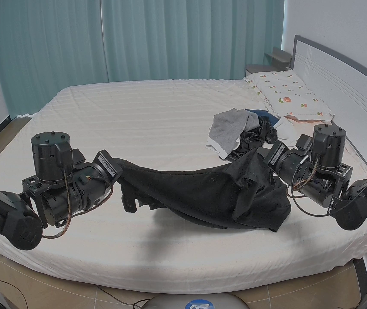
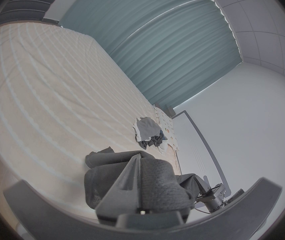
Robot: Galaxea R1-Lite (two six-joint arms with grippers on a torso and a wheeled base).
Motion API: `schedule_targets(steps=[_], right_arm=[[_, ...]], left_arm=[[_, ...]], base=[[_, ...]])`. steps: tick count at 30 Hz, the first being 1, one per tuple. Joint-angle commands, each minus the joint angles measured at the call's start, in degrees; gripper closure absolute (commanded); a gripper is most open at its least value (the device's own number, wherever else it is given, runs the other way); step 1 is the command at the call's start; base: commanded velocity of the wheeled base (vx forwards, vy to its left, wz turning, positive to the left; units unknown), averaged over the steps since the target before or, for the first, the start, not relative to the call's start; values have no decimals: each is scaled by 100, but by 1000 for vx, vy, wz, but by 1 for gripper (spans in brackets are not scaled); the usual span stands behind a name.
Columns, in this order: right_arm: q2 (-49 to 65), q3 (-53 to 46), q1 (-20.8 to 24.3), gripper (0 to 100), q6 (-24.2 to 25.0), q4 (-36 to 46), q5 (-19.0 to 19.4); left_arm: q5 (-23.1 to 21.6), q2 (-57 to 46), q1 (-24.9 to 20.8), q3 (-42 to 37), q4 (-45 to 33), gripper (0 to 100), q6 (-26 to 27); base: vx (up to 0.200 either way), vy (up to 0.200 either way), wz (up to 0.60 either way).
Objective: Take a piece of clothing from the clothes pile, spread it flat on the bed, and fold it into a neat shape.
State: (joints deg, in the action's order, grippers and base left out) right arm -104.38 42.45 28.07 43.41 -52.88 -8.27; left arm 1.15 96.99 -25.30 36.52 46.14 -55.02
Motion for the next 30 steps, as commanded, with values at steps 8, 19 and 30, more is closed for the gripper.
schedule_targets(steps=[8,19,30], right_arm=[[49,71,49,100,-78,-3,0],[75,123,216,100,-237,-3,0],[75,115,207,100,-272,-3,0]], left_arm=[[-18,-57,33,-5,0,100,0],[-27,-66,33,-5,-26,100,0],[-35,-57,33,-31,-26,100,17]], base=[[0,200,0],[0,200,0],[0,200,0]])
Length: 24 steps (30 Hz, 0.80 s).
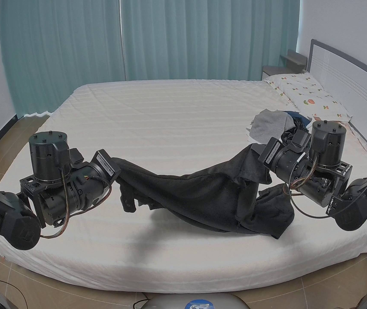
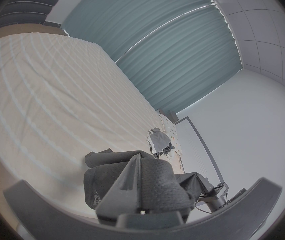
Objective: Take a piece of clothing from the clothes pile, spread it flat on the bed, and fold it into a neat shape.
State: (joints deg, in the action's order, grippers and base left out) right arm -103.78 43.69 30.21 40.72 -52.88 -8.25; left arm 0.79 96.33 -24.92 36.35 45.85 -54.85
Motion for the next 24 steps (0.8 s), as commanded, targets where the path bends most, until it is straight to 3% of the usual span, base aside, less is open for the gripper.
schedule_targets(steps=[1,3,15,24], right_arm=[[33,-10,-6,100,-11,-3,-1],[59,-19,-24,100,-20,6,-1],[279,-344,-314,100,-46,173,78],[1088,-1029,-235,100,-37,182,78]], left_arm=[[0,9,-4,-32,3,100,0],[9,0,-4,-84,3,100,0],[-9,70,-242,-128,-208,100,176],[61,-53,-497,-208,-524,100,194]], base=[[0,200,0],[0,200,0],[0,0,0],[-200,0,0]])
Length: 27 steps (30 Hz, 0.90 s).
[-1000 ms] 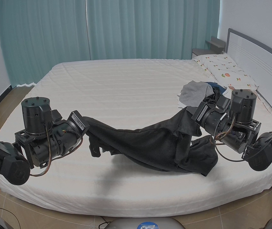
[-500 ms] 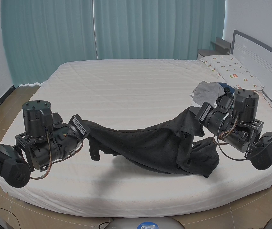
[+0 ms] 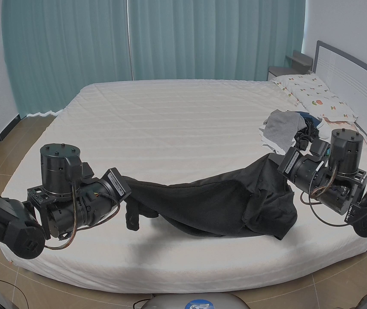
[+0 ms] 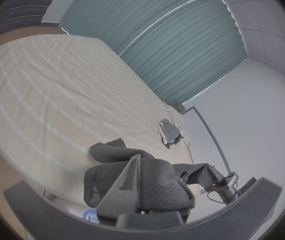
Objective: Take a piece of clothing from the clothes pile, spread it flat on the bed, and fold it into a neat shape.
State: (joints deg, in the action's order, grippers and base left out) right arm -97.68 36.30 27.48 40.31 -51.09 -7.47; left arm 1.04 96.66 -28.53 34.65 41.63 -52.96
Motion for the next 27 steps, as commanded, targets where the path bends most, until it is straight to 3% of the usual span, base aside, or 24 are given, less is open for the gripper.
schedule_targets(steps=[1,7,9,13,15,19,22,27], right_arm=[[645,-414,56,100,-6,11,-9],[1296,-862,241,100,-85,29,-26],[1779,-1055,408,100,-103,266,-70],[2517,-976,583,100,-103,767,-70],[3317,-519,768,100,-103,1154,106],[3554,307,715,100,-94,1796,308],[3062,1441,-85,100,-59,2235,431],[2236,2847,-884,100,-50,2349,923]], left_arm=[[37,-253,-206,-46,-278,100,5],[99,-710,-478,7,-727,100,40],[362,-956,-751,25,-823,100,110],[617,-1193,-856,104,-929,100,356],[679,-1343,-812,438,-1052,100,611],[687,-1325,-628,1176,-1368,100,681],[687,-1290,-426,2029,-1931,100,681],[687,-842,49,3110,-2563,100,664]], base=[[-200,0,0],[-200,0,0],[-200,0,0],[-150,0,0],[0,0,0],[0,0,0],[0,0,0],[0,0,0]])
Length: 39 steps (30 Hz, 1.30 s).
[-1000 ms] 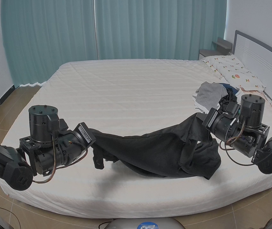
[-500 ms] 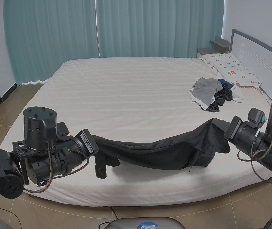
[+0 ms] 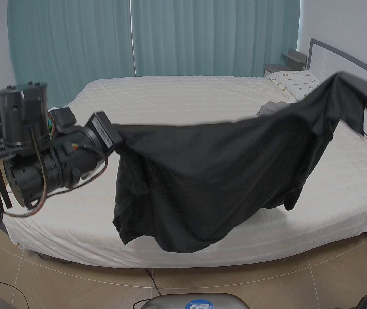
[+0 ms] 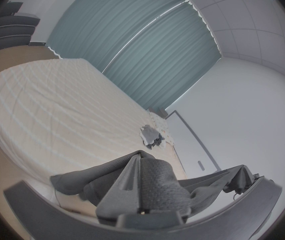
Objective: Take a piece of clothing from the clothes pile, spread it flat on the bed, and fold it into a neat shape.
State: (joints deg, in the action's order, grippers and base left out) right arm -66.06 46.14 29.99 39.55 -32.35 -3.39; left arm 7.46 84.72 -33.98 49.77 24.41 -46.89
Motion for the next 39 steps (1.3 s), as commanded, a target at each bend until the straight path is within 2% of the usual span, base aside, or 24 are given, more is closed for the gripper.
schedule_targets(steps=[1,6,9,15,21,28,33,39], right_arm=[[-1137,2066,-1294,100,27,476,523],[-2209,2681,-1716,100,-8,484,506],[-2772,2725,-1768,100,-8,353,436],[-3273,3120,-1795,100,-96,-96,400],[-4029,3850,-1795,100,-228,-104,321],[-4749,4149,-1804,100,-325,-140,119],[-5444,4535,-1874,100,-377,-280,-232],[-5778,4491,-1891,100,-457,-605,-373]], left_arm=[[45,475,690,1764,-955,100,39],[36,1160,1042,2423,-1307,100,-207],[36,1661,1112,2678,-1316,100,-488],[-175,2479,1341,3038,-1342,100,-550],[-254,3235,1385,3583,-1562,100,-559],[-228,3920,1517,4260,-1623,100,-506],[-236,4597,1552,4954,-1843,100,-515],[-245,4931,1543,5165,-1843,100,-523]], base=[[0,0,0],[0,0,0],[0,0,0],[0,0,0],[200,0,0],[200,0,0],[200,0,0],[200,0,0]])
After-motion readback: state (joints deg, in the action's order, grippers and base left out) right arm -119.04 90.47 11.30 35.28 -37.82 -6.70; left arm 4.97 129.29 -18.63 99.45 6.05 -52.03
